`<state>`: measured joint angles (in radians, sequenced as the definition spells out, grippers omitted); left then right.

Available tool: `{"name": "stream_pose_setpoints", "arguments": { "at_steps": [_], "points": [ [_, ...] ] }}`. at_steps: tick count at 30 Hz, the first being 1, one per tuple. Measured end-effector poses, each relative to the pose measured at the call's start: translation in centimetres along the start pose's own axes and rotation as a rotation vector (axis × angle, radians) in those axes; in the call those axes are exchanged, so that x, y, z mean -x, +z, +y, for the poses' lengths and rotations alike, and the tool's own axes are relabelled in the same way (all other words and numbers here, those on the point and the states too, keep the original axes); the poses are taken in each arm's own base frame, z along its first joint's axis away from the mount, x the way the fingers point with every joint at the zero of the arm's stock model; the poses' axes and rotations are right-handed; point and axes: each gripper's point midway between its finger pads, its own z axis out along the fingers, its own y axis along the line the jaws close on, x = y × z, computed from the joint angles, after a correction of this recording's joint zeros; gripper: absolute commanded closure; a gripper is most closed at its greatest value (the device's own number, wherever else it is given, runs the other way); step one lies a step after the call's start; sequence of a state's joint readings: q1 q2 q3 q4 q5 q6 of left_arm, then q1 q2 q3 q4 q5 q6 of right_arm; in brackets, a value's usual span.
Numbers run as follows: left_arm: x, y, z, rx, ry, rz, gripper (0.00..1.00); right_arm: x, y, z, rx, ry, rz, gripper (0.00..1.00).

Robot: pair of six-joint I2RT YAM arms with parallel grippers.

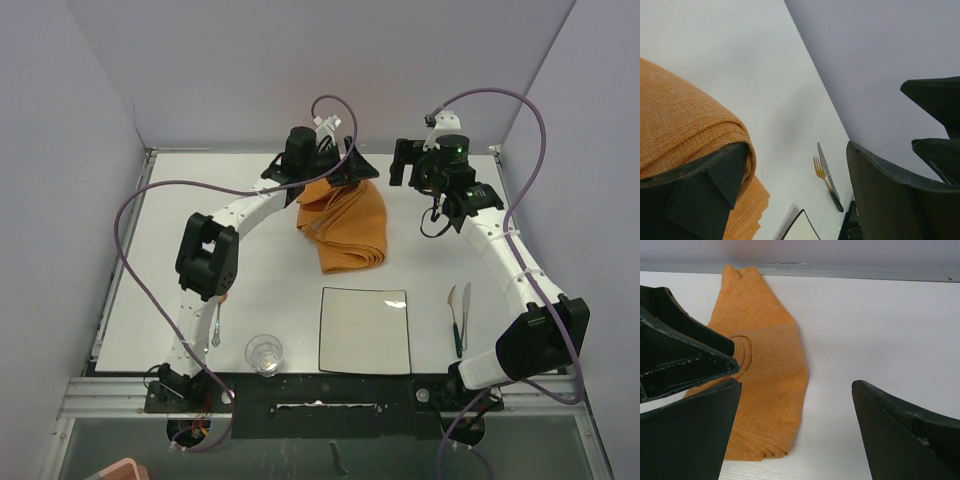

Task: Set the dinner table for one person
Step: Flatten out the napkin at the center of the board.

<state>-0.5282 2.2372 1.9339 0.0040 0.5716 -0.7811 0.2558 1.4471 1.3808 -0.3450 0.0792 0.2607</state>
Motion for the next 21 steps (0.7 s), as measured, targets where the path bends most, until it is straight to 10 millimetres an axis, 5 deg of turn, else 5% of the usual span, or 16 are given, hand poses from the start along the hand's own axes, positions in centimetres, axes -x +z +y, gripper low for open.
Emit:
{"name": "stream_pose_setpoints", "arguments": {
  "at_steps": [3, 9, 14, 21],
  "points": [
    [0.1, 0.1, -0.9, -0.072, -0.009, -0.012, 0.17, 0.0, 0.0, -0.1, 0.0, -0.014, 0.0, 0.02],
    [2.3, -2.1, 0.5, -0.1, -0.035, -0.056, 0.15, 0.3, -0.2, -0.1, 0.0, -0.024, -0.008, 0.02],
    [7.4, -5.3, -3.0, -0.293, -0.042, -0.15, 0.18, 0.6, -0.4, 0.1, 0.006, -0.019, -0.02, 0.02],
    [8.6, -8.3, -4.9, -0.157, 0.082, -0.189, 0.17, 0.0, -0.1, 1.7, 0.072, -0.019, 0.001, 0.02]
  ]
}}
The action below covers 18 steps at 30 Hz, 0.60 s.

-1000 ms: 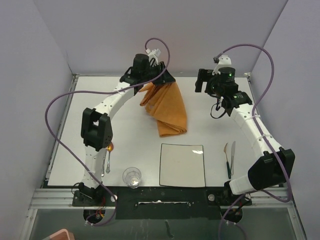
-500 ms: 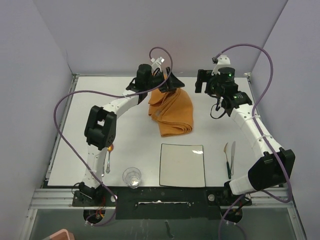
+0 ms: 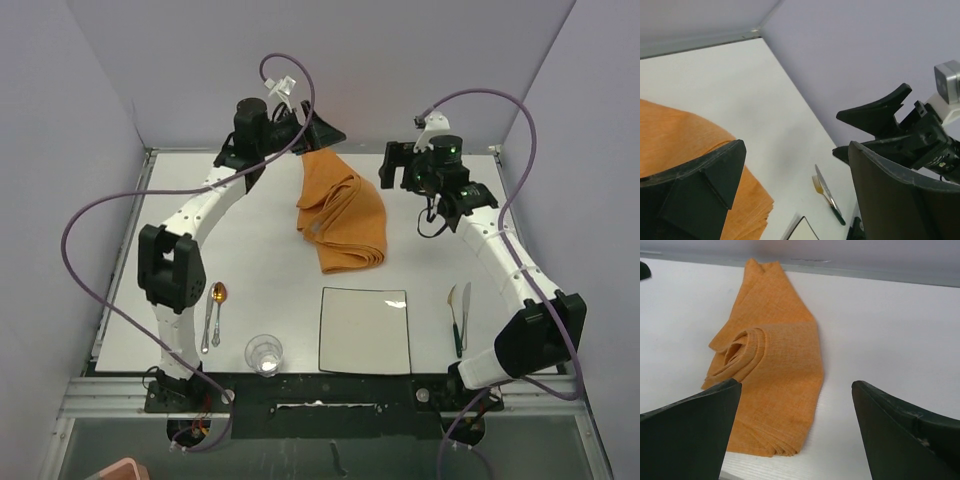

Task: Set the dinner table for one person
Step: Flatten out the napkin at the center of the board.

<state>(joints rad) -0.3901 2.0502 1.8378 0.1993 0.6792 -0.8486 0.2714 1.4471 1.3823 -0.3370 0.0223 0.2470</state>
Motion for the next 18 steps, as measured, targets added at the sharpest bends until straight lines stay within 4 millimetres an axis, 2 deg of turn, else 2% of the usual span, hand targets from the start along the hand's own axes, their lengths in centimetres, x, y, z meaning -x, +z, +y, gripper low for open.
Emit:
{"name": "stream_pose_setpoints", "arguments": {
  "at_steps": [3, 6, 9, 12, 15, 18],
  "points": [
    [1.4, -2.3, -0.1, 0.137, 0.077, -0.027, 0.17, -1.8, 1.4, 2.2, 0.062, -0.001, 0.058, 0.02],
    [2.8, -5.3, 0.9, 0.255, 0.112, -0.075, 0.18, -5.3, 3.5, 5.7, 0.129, -0.028, 0.162, 0.02],
    [2.9, -9.1, 4.3, 0.392, 0.078, -0.109, 0.18, -9.6, 4.5, 8.7, 0.187, -0.067, 0.279, 0.02],
    [2.9, -12.4, 8.9, 0.529, 0.024, -0.13, 0.18, -12.4, 4.7, 10.6, 0.223, -0.094, 0.368, 0.02],
    [2.1, -15.2, 12.6, 0.634, -0.036, -0.125, 0.18, -12.9, 5.0, 10.8, 0.222, -0.099, 0.397, 0.02],
    [1.6, -16.4, 14.1, 0.682, -0.06, -0.121, 0.18, -12.3, 5.2, 11.0, 0.219, -0.09, 0.387, 0.02]
  ]
}}
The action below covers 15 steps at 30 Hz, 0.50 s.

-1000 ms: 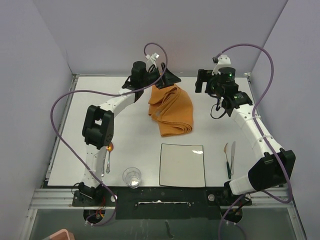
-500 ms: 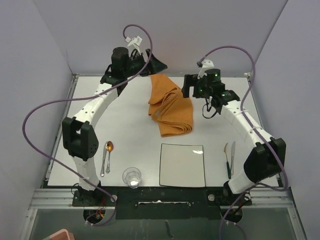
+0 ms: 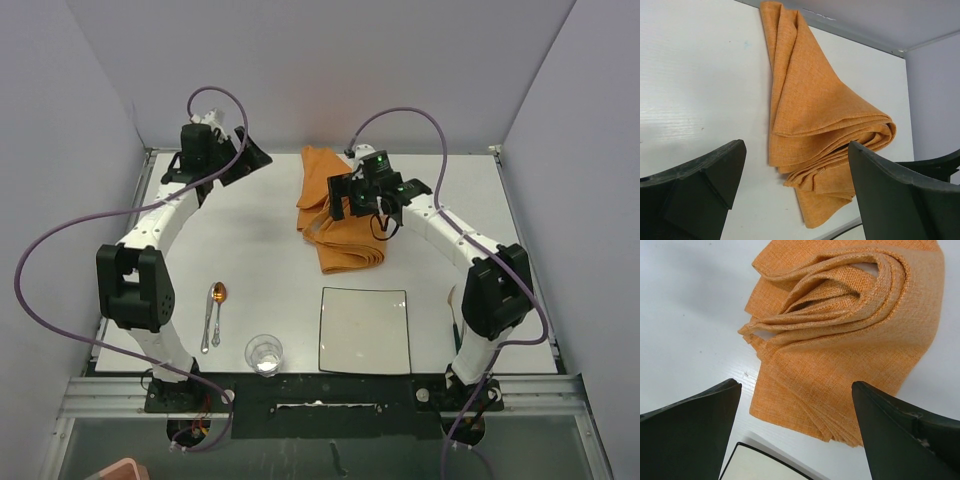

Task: Set the dinner table for one person
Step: Flatten out the napkin at the center of the board.

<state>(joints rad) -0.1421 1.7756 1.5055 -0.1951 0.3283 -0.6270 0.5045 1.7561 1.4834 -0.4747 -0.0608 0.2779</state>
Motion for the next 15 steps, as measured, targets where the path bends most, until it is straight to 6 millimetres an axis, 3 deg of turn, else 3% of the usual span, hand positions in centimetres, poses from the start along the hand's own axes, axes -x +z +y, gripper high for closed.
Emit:
{"name": "stream_pose_setpoints", "arguments": {
  "at_steps": [6, 11, 15],
  "points": [
    [-0.6, 0.2, 0.0, -0.013, -0.004, 0.01, 0.18, 0.5, 0.9, 0.2, -0.002, 0.018, 0.001, 0.01],
    [-1.6, 0.6, -0.1, -0.064, -0.051, 0.044, 0.2, -0.7, 1.9, 0.1, -0.01, 0.015, 0.047, 0.01],
    [-2.6, 2.7, 0.6, -0.112, -0.105, 0.075, 0.21, -0.7, 1.7, -0.1, -0.02, 0.008, 0.047, 0.01]
  ]
}}
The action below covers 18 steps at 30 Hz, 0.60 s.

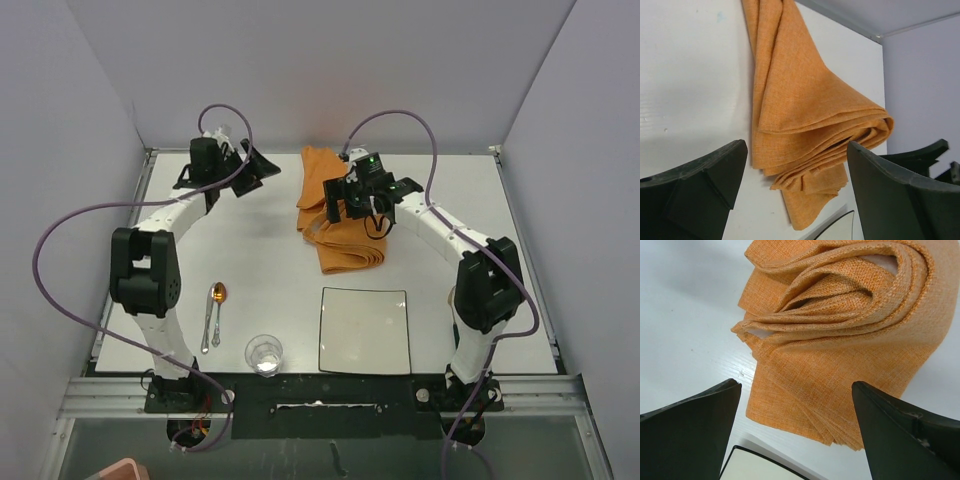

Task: Set the dinner table for one person
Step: Flatten out the napkin at the center of the board.

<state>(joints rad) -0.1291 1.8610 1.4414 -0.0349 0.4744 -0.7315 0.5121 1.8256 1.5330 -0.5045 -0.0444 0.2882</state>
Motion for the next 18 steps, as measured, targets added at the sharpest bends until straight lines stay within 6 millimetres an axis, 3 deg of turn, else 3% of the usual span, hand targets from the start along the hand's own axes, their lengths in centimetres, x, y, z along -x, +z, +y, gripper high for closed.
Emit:
{"name": "stream_pose_setpoints", "arguments": {
  "at_steps": [3, 7, 9, 12, 18],
  "points": [
    [-2.5, 2.3, 2.9, 0.008, -0.075, 0.056, 0.21, 0.0, -0.2, -0.1, -0.005, -0.008, -0.001, 0.01],
    [-7.5, 4.9, 7.4, 0.065, -0.189, 0.164, 0.21, 0.2, -0.8, -0.3, -0.015, -0.022, -0.007, 0.02],
    [-9.3, 5.7, 8.5, 0.076, -0.23, 0.201, 0.21, 0.6, -1.2, -0.3, -0.017, -0.026, -0.019, 0.02],
    [-10.6, 6.6, 8.5, 0.063, -0.264, 0.225, 0.21, 1.0, -1.8, -0.4, -0.02, -0.031, -0.034, 0.02],
    [-10.3, 8.4, 6.6, -0.009, -0.265, 0.215, 0.21, 1.0, -1.9, -0.4, -0.022, -0.033, -0.032, 0.01]
  ]
}}
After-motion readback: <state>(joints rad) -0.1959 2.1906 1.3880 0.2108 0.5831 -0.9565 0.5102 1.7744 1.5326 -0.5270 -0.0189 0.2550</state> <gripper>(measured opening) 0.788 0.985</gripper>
